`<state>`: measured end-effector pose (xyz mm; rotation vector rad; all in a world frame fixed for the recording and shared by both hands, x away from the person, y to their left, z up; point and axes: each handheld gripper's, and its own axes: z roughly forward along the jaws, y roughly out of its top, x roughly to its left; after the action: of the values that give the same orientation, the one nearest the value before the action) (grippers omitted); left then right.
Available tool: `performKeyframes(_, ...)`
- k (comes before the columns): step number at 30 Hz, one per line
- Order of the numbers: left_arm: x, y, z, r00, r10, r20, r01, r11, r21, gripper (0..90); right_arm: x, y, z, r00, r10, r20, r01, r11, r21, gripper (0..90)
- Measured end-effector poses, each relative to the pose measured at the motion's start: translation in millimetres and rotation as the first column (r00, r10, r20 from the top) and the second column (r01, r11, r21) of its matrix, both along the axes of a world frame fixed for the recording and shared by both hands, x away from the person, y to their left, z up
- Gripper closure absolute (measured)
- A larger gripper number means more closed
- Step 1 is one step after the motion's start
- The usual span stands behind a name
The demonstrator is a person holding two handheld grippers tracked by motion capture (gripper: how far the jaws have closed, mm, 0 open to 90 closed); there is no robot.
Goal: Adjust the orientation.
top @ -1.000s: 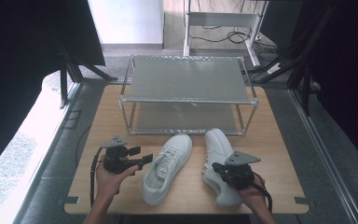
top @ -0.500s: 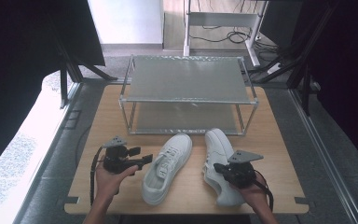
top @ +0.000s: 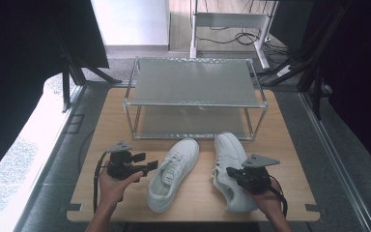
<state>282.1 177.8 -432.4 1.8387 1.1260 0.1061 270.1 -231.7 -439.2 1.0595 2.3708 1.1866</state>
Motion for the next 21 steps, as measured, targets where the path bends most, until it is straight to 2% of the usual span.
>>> performKeyframes(7, 0.5, -0.2, -0.6, 0.9999, -0.004, -0.010, 0.005, 1.0000, 0.004, 31.3, -0.5, -11.7, 6.4, 0.9988, -0.042, 0.026, 0.043, 0.999, -0.010, 90.0)
performKeyframes(13, 1.3, -1.6, -2.5, 0.9998, -0.010, -0.018, 0.010, 0.9999, 0.012, 31.3, 0.5, -35.6, 13.0, 0.9912, -0.116, 0.064, 0.117, 0.993, -0.020, 90.0)
performKeyframes(17, 2.1, -2.8, -4.3, 0.9996, -0.011, -0.025, 0.012, 0.9998, 0.017, 31.3, 4.6, -58.8, 12.3, 0.9791, -0.190, 0.074, 0.193, 0.980, -0.043, 90.0)
performKeyframes(18, 2.2, -3.3, -4.8, 0.9996, -0.013, -0.027, 0.013, 0.9998, 0.018, 31.3, 6.5, -65.6, 10.3, 0.9743, -0.214, 0.072, 0.217, 0.975, -0.051, 90.0)
performKeyframes(19, 2.5, -4.2, -5.6, 0.9995, -0.014, -0.030, 0.015, 0.9997, 0.019, 31.3, 10.9, -79.9, 2.5, 0.9642, -0.254, 0.076, 0.260, 0.962, -0.086, 90.0)
performKeyframes(20, 2.6, -4.8, -6.0, 0.9994, -0.016, -0.032, 0.017, 0.9996, 0.021, 31.3, 10.9, -79.9, 2.5, 0.9642, -0.254, 0.076, 0.260, 0.962, -0.086, 90.0)
performKeyframes(21, 2.9, -6.1, -6.9, 0.9992, -0.019, -0.036, 0.020, 0.9996, 0.022, 31.3, 12.6, -85.4, -1.4, 0.9591, -0.273, 0.074, 0.280, 0.955, -0.100, 90.0)
